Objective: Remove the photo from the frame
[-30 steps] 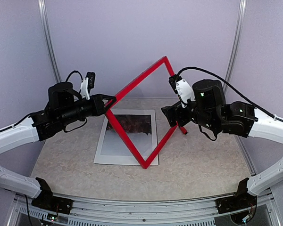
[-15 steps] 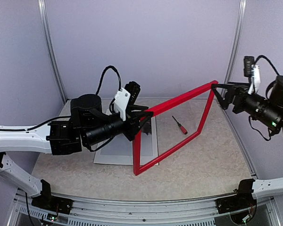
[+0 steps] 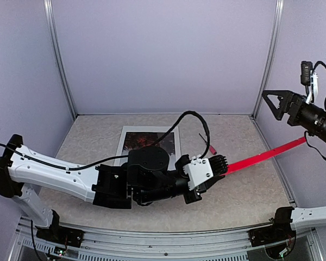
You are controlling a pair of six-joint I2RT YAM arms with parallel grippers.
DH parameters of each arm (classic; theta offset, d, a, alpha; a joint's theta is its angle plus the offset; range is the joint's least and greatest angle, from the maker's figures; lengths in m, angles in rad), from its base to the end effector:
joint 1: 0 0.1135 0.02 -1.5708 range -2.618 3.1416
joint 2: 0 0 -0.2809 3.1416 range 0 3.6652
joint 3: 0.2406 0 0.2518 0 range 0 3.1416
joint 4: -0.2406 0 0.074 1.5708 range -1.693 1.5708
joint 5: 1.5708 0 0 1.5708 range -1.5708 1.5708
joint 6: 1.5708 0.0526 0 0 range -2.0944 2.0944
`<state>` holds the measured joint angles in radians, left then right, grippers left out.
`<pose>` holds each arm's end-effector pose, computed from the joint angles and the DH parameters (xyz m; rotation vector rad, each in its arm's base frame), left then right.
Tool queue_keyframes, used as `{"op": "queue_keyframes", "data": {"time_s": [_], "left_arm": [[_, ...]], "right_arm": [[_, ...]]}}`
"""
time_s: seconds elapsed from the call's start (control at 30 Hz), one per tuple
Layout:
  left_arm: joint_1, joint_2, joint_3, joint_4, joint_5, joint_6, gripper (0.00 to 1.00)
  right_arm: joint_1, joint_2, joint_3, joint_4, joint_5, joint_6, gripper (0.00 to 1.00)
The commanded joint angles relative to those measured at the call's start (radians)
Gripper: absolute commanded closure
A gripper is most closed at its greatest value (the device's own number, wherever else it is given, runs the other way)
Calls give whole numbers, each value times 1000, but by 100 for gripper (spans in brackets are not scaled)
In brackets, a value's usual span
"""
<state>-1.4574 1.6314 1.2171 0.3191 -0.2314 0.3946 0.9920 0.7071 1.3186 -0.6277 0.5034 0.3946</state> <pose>0.0583 -0.4057 0.3385 1.2438 1.1588 -0.6094 0.0717 0.0634 0.4836 -0.0827 1.6248 0.6798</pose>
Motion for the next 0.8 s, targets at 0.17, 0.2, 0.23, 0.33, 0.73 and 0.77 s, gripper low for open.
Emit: {"op": "queue_keyframes", "data": {"time_s": [0.17,0.2,0.23,0.33,0.73,0.77], "left_arm": [[-47,222,66,-71,169,-14,100],[-51,237,70,-66,174,-9,100],[-54,259,76,-67,175,0,100],[-58,318,93,-86,168,22,100],[-55,465,97,-218,309,-26,90],[-54,468,92,-225,307,-32,89]], "right_arm": [[-3,108,46,-97,74,17,8],[-3,109,44,-96,81,21,8],[-3,109,42,-97,86,22,8],[-3,115,36,-102,89,28,8],[-3,231,-59,-132,61,131,8],[-3,239,-78,-113,45,134,8]]}}
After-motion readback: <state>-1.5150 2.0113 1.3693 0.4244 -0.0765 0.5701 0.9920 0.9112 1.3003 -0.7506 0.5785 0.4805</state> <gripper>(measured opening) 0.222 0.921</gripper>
